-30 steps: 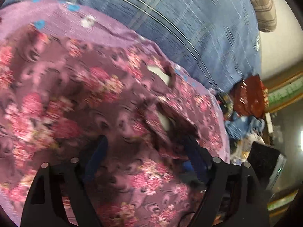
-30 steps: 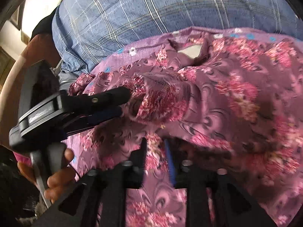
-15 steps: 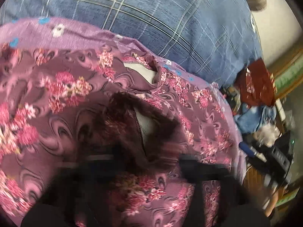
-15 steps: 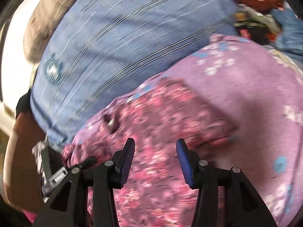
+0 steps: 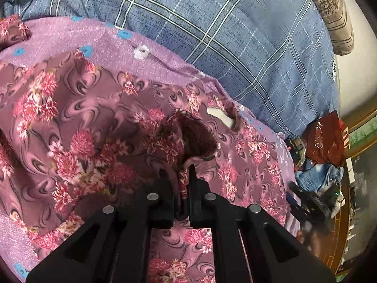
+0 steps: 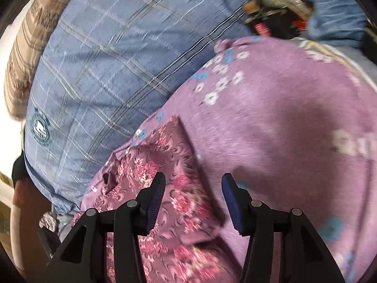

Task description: Fold small clothes

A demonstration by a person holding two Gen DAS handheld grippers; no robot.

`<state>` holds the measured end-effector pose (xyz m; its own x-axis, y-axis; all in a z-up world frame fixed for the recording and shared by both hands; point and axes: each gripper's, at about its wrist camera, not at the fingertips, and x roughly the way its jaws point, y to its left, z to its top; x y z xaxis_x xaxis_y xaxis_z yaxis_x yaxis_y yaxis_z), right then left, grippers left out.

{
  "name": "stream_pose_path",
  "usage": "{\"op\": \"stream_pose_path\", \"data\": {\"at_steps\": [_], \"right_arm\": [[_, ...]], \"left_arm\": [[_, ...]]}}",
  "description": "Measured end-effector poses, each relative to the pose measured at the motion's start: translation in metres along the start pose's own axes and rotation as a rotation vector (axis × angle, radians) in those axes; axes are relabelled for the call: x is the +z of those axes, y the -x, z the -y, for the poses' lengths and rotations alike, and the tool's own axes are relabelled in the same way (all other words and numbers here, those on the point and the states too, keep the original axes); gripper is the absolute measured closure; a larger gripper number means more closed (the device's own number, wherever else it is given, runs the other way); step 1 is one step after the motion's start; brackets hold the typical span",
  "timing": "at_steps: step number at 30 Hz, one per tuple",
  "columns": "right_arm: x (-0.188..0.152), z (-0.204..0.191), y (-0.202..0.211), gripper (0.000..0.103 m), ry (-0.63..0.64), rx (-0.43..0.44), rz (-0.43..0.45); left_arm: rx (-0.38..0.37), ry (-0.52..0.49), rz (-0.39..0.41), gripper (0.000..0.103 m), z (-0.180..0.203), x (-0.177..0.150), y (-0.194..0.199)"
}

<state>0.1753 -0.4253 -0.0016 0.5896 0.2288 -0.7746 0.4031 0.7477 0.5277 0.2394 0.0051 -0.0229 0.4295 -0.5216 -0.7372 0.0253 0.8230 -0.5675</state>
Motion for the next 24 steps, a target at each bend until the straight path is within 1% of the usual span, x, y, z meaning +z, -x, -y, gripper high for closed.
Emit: {"op": "stream_pose_path", "data": {"at_steps": [1,2,3,4,5,6,7,8,9,10,11,12,13,14,15,16,17,19,20,22,23,24], "right_arm": [[-0.001,-0.006,-0.009,0.050,0.031,-0.025,-0.005],[-0.005,-0.011,-0.018,0.051,0.057,-0.022,-0.028],[-0.008,-0.019,-0.027,0.068,0.098,-0.010,-0.072],[-0.010,-0.025,-0.029,0.098,0.139,-0.018,-0.087],[-0.011,-0.039,-0.023,0.098,0.212,-0.044,-0.051],[-0.011,-0.043,-0.013,0.099,0.231,-0.034,0.007],[-0.008,-0.043,0.000,0.099,0.218,-0.009,0.074],[-0.005,-0.039,0.005,0.099,0.191,-0.022,0.097],[-0.003,-0.034,0.003,0.099,0.180,-0.049,0.084],[-0.001,-0.027,-0.006,0.099,0.176,-0.086,0.034],[-0.004,-0.019,-0.021,0.098,0.175,-0.155,-0.055],[-0.009,-0.016,-0.024,0.098,0.175,-0.159,-0.075],[-0.010,-0.018,-0.019,0.093,0.178,-0.158,-0.048],[-0.011,-0.025,-0.009,0.090,0.176,-0.185,-0.014],[-0.012,-0.031,-0.001,0.090,0.175,-0.186,0.022],[-0.014,-0.038,0.008,0.090,0.179,-0.149,0.062],[-0.018,-0.050,0.019,0.090,0.200,-0.085,0.100],[-0.026,-0.069,0.024,0.089,0.249,-0.035,0.106],[-0.033,-0.084,0.021,0.088,0.286,0.000,0.080],[-0.043,-0.104,0.010,0.087,0.326,0.036,0.021],[-0.046,-0.111,0.003,0.087,0.337,0.046,-0.007],[-0.052,-0.121,-0.008,0.087,0.352,0.057,-0.045]], "left_arm": [[-0.003,0.000,0.003,0.097,0.000,-0.001,0.002],[-0.006,-0.001,0.007,0.097,0.000,-0.001,0.005],[-0.007,-0.002,0.010,0.096,-0.001,-0.002,0.007],[-0.005,-0.003,0.015,0.090,-0.003,-0.002,0.010],[0.006,-0.003,0.024,0.085,-0.003,-0.001,0.013],[0.016,0.001,0.029,0.070,-0.003,-0.001,0.011],[0.033,0.014,0.041,0.055,-0.006,0.000,0.011],[0.048,0.026,0.048,0.053,-0.009,-0.001,0.011],[0.062,0.039,0.047,0.054,-0.012,0.000,0.011],[0.061,0.053,0.032,0.054,-0.015,0.001,0.010],[0.054,0.064,0.024,0.054,-0.018,0.001,0.009],[0.042,0.080,0.025,0.054,-0.020,0.001,0.011],[0.033,0.086,0.035,0.052,-0.021,0.001,0.013],[0.031,0.082,0.041,0.052,-0.020,0.001,0.014],[0.033,0.070,0.048,0.052,-0.016,0.001,0.015],[0.038,0.052,0.052,0.052,-0.012,0.000,0.015],[0.052,0.030,0.054,0.052,-0.006,-0.001,0.014],[0.103,-0.017,0.046,0.052,0.003,-0.004,0.007],[0.127,-0.032,0.039,0.052,0.007,-0.005,0.002],[0.172,-0.043,0.002,0.052,0.007,-0.007,-0.012],[0.182,-0.041,-0.010,0.052,0.006,-0.007,-0.015],[0.187,-0.045,-0.006,0.052,0.005,-0.008,-0.017]]}}
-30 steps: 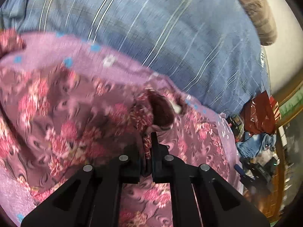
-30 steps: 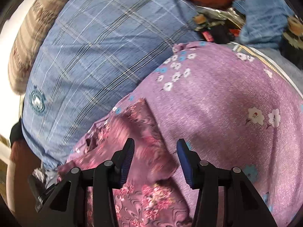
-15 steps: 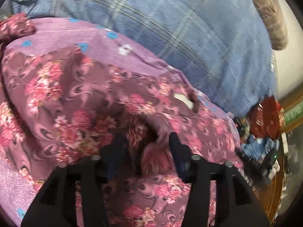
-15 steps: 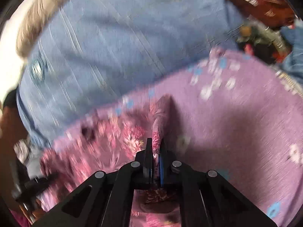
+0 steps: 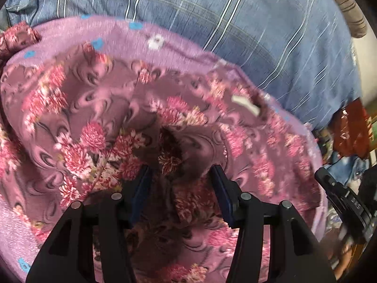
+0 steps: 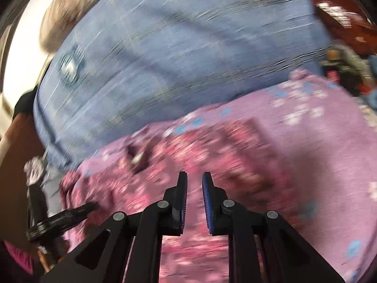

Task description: Fold small clothes

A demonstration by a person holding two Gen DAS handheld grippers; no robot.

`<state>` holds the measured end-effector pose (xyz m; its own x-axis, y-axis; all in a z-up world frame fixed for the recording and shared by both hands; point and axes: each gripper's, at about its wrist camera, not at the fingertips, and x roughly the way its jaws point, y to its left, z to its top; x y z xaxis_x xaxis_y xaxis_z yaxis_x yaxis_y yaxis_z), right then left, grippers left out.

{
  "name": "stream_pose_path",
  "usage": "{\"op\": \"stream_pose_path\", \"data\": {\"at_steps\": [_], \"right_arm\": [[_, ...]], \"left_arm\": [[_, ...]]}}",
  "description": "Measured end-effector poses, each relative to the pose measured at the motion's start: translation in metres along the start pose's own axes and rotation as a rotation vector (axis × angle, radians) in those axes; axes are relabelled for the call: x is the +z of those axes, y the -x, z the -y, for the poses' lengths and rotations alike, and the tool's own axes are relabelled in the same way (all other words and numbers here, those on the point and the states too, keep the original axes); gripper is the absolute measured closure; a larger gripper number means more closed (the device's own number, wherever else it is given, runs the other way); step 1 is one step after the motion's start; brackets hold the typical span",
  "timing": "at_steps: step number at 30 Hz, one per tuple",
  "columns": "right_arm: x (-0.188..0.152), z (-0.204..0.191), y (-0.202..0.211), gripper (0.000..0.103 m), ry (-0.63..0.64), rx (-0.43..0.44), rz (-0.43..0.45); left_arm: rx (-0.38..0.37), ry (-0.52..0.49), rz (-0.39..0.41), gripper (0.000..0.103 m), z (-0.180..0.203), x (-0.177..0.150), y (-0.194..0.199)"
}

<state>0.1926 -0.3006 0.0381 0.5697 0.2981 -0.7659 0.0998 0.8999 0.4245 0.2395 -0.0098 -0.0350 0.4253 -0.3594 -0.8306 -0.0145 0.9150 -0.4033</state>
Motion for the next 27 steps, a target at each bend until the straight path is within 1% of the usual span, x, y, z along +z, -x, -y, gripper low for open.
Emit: {"op": "stream_pose_path", "data": {"at_steps": [2,4,5,6,7,8,9,10,11,12,14,15,16,19,21,23,27], "right_arm": [[-0.004,-0.021,-0.025,0.086,0.021,0.021,-0.059],[-0.011,-0.034,-0.051,0.083,0.037,0.024,-0.109],[-0.011,-0.037,-0.060,0.083,0.046,0.020,-0.131],[-0.018,-0.044,-0.074,0.082,0.064,0.006,-0.162],[-0.025,-0.046,-0.083,0.082,0.081,-0.017,-0.175],[-0.033,-0.050,-0.084,0.082,0.119,-0.031,-0.109],[-0.037,-0.052,-0.083,0.078,0.144,-0.032,-0.064],[-0.044,-0.054,-0.085,0.075,0.176,-0.034,-0.030],[-0.049,-0.054,-0.083,0.075,0.202,-0.037,0.001],[-0.053,-0.057,-0.083,0.073,0.224,-0.051,0.019],[-0.052,-0.061,-0.084,0.070,0.241,-0.058,0.011],[-0.052,-0.062,-0.084,0.064,0.248,-0.049,0.012],[-0.052,-0.062,-0.085,0.059,0.255,-0.040,0.011],[-0.051,-0.065,-0.087,0.053,0.274,-0.031,0.011],[-0.052,-0.065,-0.087,0.051,0.279,-0.027,0.012],[-0.052,-0.065,-0.087,0.050,0.277,-0.016,0.013],[-0.052,-0.061,-0.087,0.047,0.268,0.008,0.013]], "left_arm": [[0.010,-0.012,0.009,0.052,0.003,0.001,0.004],[0.004,-0.008,0.018,0.052,0.001,0.003,0.012],[0.007,-0.004,0.026,0.052,0.000,0.004,0.016],[0.009,0.001,0.038,0.052,-0.003,0.006,0.025],[0.010,0.004,0.047,0.052,-0.006,0.008,0.032],[0.011,0.015,0.062,0.052,-0.012,0.011,0.043],[0.012,0.039,0.074,0.051,-0.021,0.015,0.055],[0.005,0.061,0.082,0.048,-0.031,0.019,0.067],[0.001,0.080,0.088,0.046,-0.043,0.025,0.076],[0.019,0.094,0.095,0.043,-0.055,0.031,0.085],[0.113,0.118,0.120,0.042,-0.084,0.047,0.105],[0.149,0.125,0.128,0.042,-0.095,0.053,0.112],[0.195,0.131,0.137,0.041,-0.110,0.062,0.120],[0.365,0.161,0.132,0.038,-0.162,0.096,0.136],[0.400,0.192,0.104,0.038,-0.187,0.113,0.133],[0.405,0.253,0.069,0.038,-0.218,0.131,0.123],[0.426,0.310,0.015,0.038,-0.248,0.143,0.088]]}}
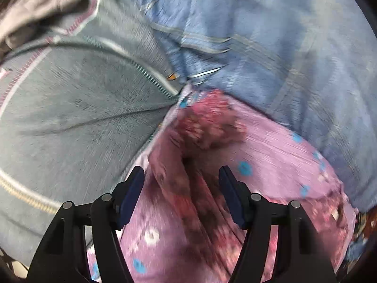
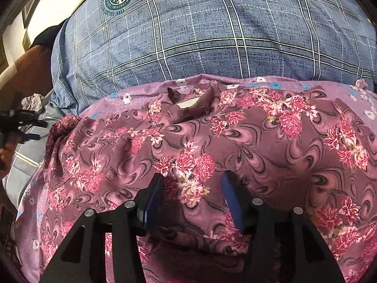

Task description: Fold small clothes

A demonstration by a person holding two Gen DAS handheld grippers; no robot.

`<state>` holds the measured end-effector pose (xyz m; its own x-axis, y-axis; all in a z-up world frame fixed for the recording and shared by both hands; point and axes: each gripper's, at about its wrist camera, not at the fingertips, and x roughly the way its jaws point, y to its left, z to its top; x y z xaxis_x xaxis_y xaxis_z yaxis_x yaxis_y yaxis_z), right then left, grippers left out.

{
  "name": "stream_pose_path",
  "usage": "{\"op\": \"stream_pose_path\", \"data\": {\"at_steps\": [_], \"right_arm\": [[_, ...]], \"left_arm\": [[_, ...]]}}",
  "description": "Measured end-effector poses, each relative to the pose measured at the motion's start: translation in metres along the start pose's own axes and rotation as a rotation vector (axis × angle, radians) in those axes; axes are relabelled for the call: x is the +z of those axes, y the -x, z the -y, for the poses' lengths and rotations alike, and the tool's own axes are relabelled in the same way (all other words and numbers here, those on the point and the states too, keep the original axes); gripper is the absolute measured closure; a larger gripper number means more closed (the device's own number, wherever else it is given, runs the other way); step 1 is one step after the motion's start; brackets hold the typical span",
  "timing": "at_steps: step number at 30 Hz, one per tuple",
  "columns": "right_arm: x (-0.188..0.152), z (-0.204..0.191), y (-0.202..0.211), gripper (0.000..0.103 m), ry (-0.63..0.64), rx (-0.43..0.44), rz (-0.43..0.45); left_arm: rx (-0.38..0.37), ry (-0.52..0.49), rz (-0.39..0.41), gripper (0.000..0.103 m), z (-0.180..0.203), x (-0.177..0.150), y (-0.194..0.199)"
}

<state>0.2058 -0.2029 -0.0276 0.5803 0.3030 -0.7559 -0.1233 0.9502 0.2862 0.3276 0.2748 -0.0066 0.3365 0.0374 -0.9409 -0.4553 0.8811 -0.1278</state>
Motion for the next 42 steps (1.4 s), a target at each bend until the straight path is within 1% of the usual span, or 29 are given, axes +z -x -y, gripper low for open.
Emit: {"op": "stream_pose_path", "data": {"at_steps": [2,3,4,5,6,7,9,10,14,17,19,22,24,25,27,30,32,33,35,37,39,40,41,42], "right_arm": [[0.000,0.001,0.000,0.046,-0.005,0.012,0.001],[0.000,0.002,0.000,0.046,-0.010,0.022,0.002],[0.000,0.003,0.000,0.045,-0.014,0.027,0.003],[0.000,0.004,0.000,0.045,-0.018,0.034,0.003],[-0.001,0.005,0.000,0.045,-0.022,0.041,0.004],[-0.001,0.006,0.000,0.044,-0.025,0.045,0.005],[0.000,0.007,0.001,0.044,-0.031,0.054,0.007],[-0.001,0.007,0.001,0.044,-0.034,0.057,0.008],[-0.001,0.009,0.002,0.044,-0.044,0.071,0.008],[0.000,0.012,0.003,0.044,-0.058,0.088,0.007],[0.001,0.015,0.005,0.044,-0.076,0.105,0.003],[0.006,0.018,0.009,0.045,-0.107,0.102,-0.019],[0.012,0.025,0.019,0.045,-0.169,0.093,-0.031],[0.013,0.028,0.024,0.045,-0.189,0.090,-0.025],[0.018,0.044,0.041,0.043,-0.242,0.070,0.009],[0.017,0.067,0.058,0.039,-0.293,0.022,0.022],[0.013,0.084,0.066,0.039,-0.324,-0.002,0.019],[0.008,0.095,0.070,0.039,-0.347,-0.009,0.014],[-0.001,0.109,0.073,0.040,-0.390,0.000,0.007],[-0.009,0.118,0.077,0.040,-0.429,0.020,0.004],[-0.012,0.122,0.082,0.040,-0.449,0.042,0.012],[-0.012,0.122,0.083,0.040,-0.454,0.047,0.013],[-0.012,0.120,0.085,0.040,-0.458,0.052,0.013],[-0.012,0.119,0.086,0.038,-0.460,0.061,0.014]], "left_arm": [[-0.003,0.028,-0.018,0.038,-0.003,0.004,-0.020],[-0.006,0.040,-0.012,0.041,-0.005,0.004,-0.028],[-0.007,0.052,-0.002,0.058,-0.008,0.005,-0.032],[-0.019,0.062,0.005,0.071,-0.010,0.005,-0.034],[-0.052,0.071,-0.001,0.091,-0.013,0.004,-0.037],[-0.084,0.081,-0.004,0.095,-0.015,0.002,-0.036],[-0.109,0.085,0.030,0.098,-0.018,-0.002,-0.027],[-0.130,0.080,0.057,0.098,-0.017,-0.006,-0.017],[-0.216,0.065,0.110,0.098,-0.006,-0.022,0.022],[-0.281,0.019,0.132,0.099,0.021,-0.041,0.056],[-0.320,-0.011,0.134,0.099,0.039,-0.051,0.072],[-0.396,-0.088,0.135,0.099,0.084,-0.074,0.097],[-0.440,-0.137,0.130,0.099,0.113,-0.080,0.110],[-0.473,-0.169,0.124,0.099,0.134,-0.090,0.116],[-0.516,-0.221,0.112,0.099,0.169,-0.106,0.127],[-0.584,-0.301,0.075,0.098,0.220,-0.141,0.126],[-0.625,-0.332,0.006,0.098,0.249,-0.171,0.108],[-0.629,-0.346,-0.033,0.098,0.260,-0.185,0.100],[-0.597,-0.380,-0.112,0.098,0.281,-0.213,0.072],[-0.517,-0.407,-0.190,0.098,0.295,-0.240,0.034],[-0.440,-0.429,-0.223,0.098,0.301,-0.254,0.011],[-0.444,-0.435,-0.224,0.096,0.299,-0.256,0.007],[-0.468,-0.430,-0.214,0.094,0.293,-0.254,0.012],[-0.486,-0.421,-0.221,0.088,0.289,-0.253,0.017]]}}
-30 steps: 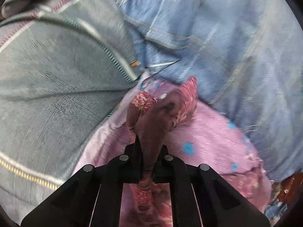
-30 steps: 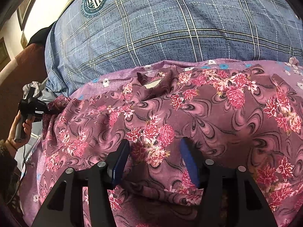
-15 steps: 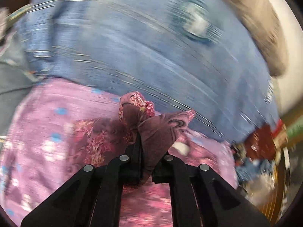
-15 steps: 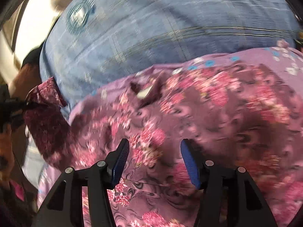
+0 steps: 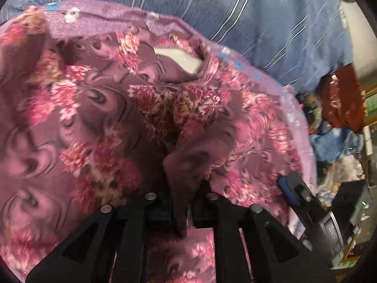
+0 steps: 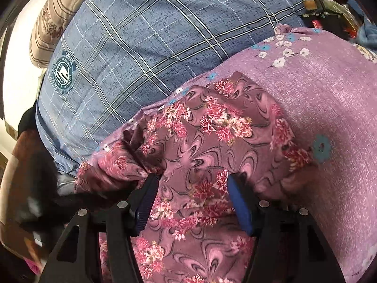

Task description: Fold small clothes

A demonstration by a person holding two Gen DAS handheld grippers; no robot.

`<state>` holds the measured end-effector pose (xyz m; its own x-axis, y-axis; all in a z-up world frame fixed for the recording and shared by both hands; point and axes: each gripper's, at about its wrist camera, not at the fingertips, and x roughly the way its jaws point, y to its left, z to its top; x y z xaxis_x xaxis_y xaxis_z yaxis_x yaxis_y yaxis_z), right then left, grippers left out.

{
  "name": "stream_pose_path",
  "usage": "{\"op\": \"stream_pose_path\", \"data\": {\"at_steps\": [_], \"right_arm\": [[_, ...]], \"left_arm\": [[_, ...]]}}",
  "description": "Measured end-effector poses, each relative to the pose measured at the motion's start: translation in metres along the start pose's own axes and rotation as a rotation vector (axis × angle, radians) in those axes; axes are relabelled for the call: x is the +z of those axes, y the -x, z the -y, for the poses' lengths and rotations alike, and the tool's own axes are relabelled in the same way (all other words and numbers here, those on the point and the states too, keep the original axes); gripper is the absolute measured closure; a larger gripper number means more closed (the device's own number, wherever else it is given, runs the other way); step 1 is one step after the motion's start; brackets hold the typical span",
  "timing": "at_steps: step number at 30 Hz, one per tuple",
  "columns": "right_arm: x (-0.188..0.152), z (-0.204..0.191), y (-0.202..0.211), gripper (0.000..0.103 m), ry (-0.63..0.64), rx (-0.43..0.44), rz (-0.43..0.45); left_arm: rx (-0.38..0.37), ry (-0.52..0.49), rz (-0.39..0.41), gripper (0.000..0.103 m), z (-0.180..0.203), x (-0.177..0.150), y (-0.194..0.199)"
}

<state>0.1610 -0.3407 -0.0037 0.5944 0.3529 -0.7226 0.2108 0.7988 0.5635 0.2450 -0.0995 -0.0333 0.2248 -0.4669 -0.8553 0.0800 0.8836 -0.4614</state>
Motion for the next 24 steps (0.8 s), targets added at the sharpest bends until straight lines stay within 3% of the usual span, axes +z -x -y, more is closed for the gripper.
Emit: {"op": "stream_pose_path", "data": {"at_steps": [2,3,4,5,7,11,15,17,18,19,20,21,23,24], "right_arm": [[0.001,-0.002,0.004,0.037,-0.005,0.026,0.001],[0.003,-0.005,0.003,0.037,-0.006,0.051,-0.001],[0.005,-0.011,0.002,0.036,-0.006,0.079,-0.009],[0.006,-0.015,0.000,0.035,-0.010,0.103,-0.019],[0.005,-0.027,-0.007,0.032,-0.032,0.183,-0.061],[0.004,-0.062,-0.038,0.026,-0.077,0.293,-0.178],[0.007,-0.088,-0.074,0.022,-0.139,0.247,-0.234],[0.006,-0.091,-0.090,0.023,-0.183,0.163,-0.269],[0.004,-0.091,-0.095,0.030,-0.194,0.103,-0.278],[0.004,-0.091,-0.096,0.063,-0.179,0.094,-0.274],[0.004,-0.091,-0.093,0.079,-0.157,0.114,-0.269],[0.006,-0.091,-0.083,0.082,-0.116,0.140,-0.231],[0.010,-0.084,-0.046,0.083,-0.032,0.187,-0.070],[0.011,-0.072,-0.028,0.083,0.021,0.156,-0.009]], "left_arm": [[-0.126,0.054,0.020,0.072,-0.015,-0.005,0.029],[-0.164,0.069,0.052,0.053,-0.023,-0.011,0.043],[-0.175,0.078,0.086,0.036,-0.031,-0.017,0.058],[-0.174,0.084,0.113,0.032,-0.036,-0.023,0.068],[-0.183,0.111,0.166,0.031,-0.056,-0.038,0.086],[-0.198,0.231,0.198,0.031,-0.101,-0.053,0.088],[-0.202,0.319,0.158,0.031,-0.125,-0.056,0.073],[-0.211,0.316,0.156,0.031,-0.126,-0.060,0.073],[-0.213,0.311,0.157,0.031,-0.126,-0.062,0.074],[-0.212,0.305,0.161,0.031,-0.126,-0.064,0.075],[-0.212,0.302,0.166,0.031,-0.129,-0.068,0.079],[-0.208,0.301,0.168,0.031,-0.130,-0.069,0.079],[-0.211,0.308,0.170,0.031,-0.138,-0.075,0.081],[-0.218,0.317,0.168,0.031,-0.144,-0.075,0.080]]}}
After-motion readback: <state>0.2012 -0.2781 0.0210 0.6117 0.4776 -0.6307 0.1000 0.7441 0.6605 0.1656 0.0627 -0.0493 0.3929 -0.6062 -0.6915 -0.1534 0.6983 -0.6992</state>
